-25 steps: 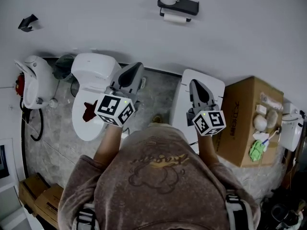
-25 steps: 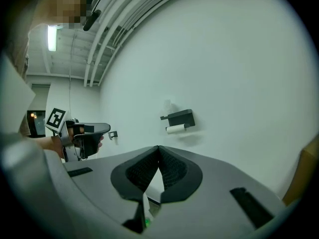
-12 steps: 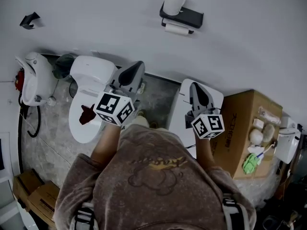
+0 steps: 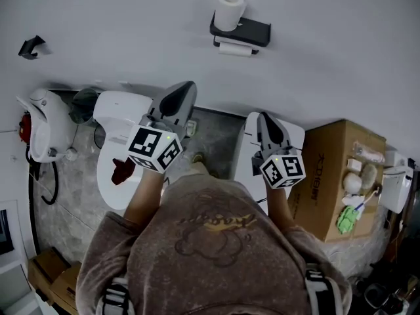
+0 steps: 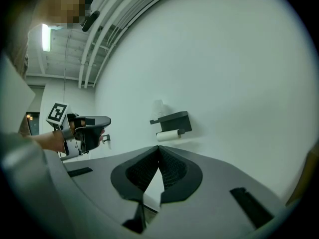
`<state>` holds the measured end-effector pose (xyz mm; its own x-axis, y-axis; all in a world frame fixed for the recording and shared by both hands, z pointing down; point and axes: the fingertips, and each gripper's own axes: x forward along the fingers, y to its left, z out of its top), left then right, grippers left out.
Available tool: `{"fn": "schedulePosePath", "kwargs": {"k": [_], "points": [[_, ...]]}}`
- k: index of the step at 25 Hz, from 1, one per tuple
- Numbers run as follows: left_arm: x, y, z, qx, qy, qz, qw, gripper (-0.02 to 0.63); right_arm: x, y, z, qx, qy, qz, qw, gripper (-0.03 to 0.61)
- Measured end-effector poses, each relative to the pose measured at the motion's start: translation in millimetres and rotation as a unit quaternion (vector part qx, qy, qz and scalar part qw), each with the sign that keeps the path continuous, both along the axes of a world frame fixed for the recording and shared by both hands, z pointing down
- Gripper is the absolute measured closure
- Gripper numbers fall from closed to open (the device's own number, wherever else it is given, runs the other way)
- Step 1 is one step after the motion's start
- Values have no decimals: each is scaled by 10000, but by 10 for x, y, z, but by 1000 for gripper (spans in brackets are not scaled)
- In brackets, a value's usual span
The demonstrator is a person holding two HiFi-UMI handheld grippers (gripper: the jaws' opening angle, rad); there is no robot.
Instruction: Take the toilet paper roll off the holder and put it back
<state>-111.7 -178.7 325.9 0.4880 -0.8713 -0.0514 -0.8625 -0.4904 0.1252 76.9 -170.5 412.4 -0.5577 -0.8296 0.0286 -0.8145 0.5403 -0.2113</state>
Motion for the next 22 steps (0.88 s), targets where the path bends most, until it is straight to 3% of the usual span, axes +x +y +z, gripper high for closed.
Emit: {"fn": "schedulePosePath", "kwargs": {"k": [13,22], "points": [[-3,-353,-75,96,-161,303,9994,588,-104,-195,-2,0,-17,235,9997,583],[24,-577,-183,85,-269,517,9983,431,-121,-250,18,-30,-8,293,9996,583]]}}
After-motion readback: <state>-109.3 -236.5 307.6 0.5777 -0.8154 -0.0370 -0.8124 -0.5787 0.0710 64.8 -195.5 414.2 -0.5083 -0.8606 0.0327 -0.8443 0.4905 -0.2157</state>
